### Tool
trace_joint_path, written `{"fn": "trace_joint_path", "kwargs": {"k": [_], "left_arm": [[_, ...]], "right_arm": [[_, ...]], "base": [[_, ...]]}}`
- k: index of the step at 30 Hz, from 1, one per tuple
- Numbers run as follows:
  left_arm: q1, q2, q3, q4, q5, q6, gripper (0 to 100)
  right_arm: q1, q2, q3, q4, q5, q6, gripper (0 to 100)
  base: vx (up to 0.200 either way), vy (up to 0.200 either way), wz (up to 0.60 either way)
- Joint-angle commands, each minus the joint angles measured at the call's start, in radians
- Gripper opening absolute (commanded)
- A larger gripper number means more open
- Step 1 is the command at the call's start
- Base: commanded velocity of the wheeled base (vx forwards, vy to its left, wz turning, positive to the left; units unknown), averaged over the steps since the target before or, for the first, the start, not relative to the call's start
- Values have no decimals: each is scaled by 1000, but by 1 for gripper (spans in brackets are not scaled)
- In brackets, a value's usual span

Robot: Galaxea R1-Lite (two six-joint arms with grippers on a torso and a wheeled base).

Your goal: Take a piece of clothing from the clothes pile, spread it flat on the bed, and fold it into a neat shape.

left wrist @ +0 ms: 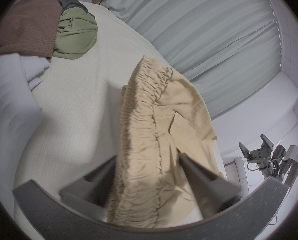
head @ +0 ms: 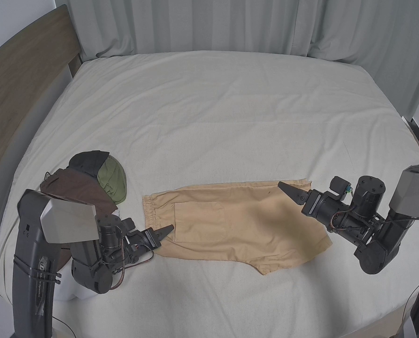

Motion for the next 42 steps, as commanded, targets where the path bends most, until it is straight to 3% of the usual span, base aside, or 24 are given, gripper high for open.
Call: {"fn": "trace_joint_path", "kwargs": {"k": [1,14,42], "left_arm": [[1,1,-1,-6,1,0,0],[1,-46,45,-6,7,-1,0],[53,-240,284,-6,-97,2,0]], "right_arm": [[1,2,0,-1,1,0,100],[1,12,3,-1,1,0,100],[40,21,29,-1,5,-1,100]], "base": [[0,0,0],[0,0,0],[0,0,0]]}}
